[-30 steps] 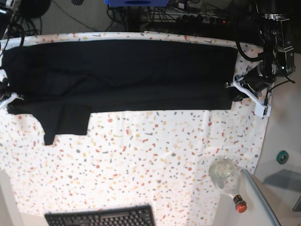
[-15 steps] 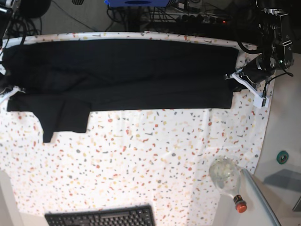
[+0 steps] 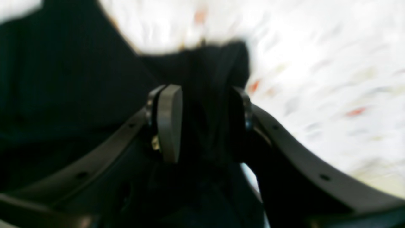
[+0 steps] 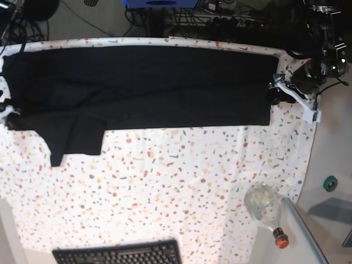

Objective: Layout the t-shirt on the table in an organized manner, then fold the t-shirt properly

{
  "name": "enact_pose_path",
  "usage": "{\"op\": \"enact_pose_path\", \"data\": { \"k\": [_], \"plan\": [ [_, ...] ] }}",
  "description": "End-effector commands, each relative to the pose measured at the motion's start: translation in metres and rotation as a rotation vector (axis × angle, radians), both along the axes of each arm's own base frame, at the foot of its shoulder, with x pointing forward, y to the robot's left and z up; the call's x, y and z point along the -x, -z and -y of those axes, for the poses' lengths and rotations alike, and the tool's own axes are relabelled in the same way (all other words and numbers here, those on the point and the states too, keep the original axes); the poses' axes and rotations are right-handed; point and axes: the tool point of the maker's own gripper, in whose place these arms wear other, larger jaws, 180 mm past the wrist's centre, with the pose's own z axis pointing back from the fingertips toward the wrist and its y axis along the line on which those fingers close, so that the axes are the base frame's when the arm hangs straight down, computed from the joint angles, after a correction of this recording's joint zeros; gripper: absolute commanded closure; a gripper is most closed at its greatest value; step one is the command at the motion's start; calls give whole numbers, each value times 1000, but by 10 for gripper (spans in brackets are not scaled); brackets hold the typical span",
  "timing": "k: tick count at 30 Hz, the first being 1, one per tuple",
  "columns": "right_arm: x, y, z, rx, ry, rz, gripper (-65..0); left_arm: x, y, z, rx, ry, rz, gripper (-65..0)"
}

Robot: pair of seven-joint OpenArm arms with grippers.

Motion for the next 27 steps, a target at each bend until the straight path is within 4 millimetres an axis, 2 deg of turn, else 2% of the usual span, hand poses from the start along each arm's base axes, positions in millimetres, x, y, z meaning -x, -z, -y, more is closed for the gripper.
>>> {"op": "enact_pose_path", "data": {
  "k": [1, 2, 4, 5, 7, 9, 10, 11, 15, 19, 22, 26, 27],
  "plan": [
    [-13, -25, 8, 32, -1, 76, -236, -13, -23, -12, -29, -9, 79, -423],
    [-16, -35, 9, 52, -7, 97, -236, -14, -32, -19, -38, -26, 104, -454],
    [-21, -36, 3, 54, -30, 101, -236, -18, -48, -27, -54, -50, 152, -479],
    [-23, -35, 0, 51, -39, 98, -236, -20, -51, -25, -47, -57, 167, -472],
    [-33, -28, -8, 28, -55, 90, -221, -23, -49, -17, -24, -69, 180, -410],
    [-38, -16, -14, -4, -57, 67, -131, -29, -43, -5, 20, -88, 185, -263],
    [-41, -9, -16, -25, -51, 52, -47, -30, -35, 1, 43, -90, 172, -143],
    [-44, -3, -16, -46, -40, 41, 0, -29, -25, 4, 58, -92, 148, -5],
    [-47, 20, -14, -116, 9, -13, 0, -19, 11, 16, 97, -86, 48, 0],
    [-43, 31, 2, -123, 56, -3, 0, -11, 29, 18, 8, -37, 0, 0],
    [-30, 45, 13, -132, 89, -38, 0, -3, 46, 18, -46, -27, -19, 0],
    [-24, 60, 18, -134, 101, -58, 0, -1, 48, 18, -57, -21, -24, 0],
    [-30, 57, 19, -133, 101, -40, 0, -2, 47, 18, -59, -22, -19, 0]
  ]
}}
